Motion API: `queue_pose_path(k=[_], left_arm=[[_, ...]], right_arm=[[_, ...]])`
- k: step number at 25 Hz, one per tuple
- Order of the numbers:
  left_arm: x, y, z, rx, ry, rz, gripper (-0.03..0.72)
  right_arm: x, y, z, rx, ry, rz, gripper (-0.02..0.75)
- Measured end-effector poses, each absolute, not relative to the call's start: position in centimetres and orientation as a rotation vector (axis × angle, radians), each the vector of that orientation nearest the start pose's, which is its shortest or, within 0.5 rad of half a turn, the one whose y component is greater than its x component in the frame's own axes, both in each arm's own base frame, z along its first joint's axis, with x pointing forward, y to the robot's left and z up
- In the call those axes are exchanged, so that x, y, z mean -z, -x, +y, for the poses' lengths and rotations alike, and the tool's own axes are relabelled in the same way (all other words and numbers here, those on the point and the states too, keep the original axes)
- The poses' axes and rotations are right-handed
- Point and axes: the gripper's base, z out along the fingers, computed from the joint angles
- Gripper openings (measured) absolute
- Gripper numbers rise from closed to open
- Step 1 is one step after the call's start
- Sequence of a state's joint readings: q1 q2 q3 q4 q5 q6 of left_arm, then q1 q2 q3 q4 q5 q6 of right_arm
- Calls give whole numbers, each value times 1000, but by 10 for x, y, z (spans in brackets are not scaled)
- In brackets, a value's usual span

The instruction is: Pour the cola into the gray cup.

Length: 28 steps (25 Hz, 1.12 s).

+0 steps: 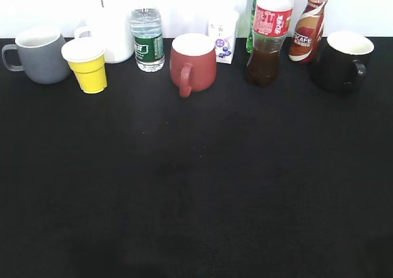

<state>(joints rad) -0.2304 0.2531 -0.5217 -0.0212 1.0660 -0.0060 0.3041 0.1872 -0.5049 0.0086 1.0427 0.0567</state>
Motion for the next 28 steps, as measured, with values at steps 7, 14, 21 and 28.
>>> queue_pose_path(k=[7,14,21,28], left_arm=[[-281,-22,-6,129,-192,2214,441],[-282,8,-2,27,9,2023,318],[-282,8,-2,26,10,2025,235],[-282,8,-2,26,10,2025,234]], right_arm=[[-279,-20,6,-182,207,2183,585],[-280,4,1,-68,-26,2026,585],[-280,6,1,-68,-28,2015,585],[-280,6,1,-68,-28,2013,585]])
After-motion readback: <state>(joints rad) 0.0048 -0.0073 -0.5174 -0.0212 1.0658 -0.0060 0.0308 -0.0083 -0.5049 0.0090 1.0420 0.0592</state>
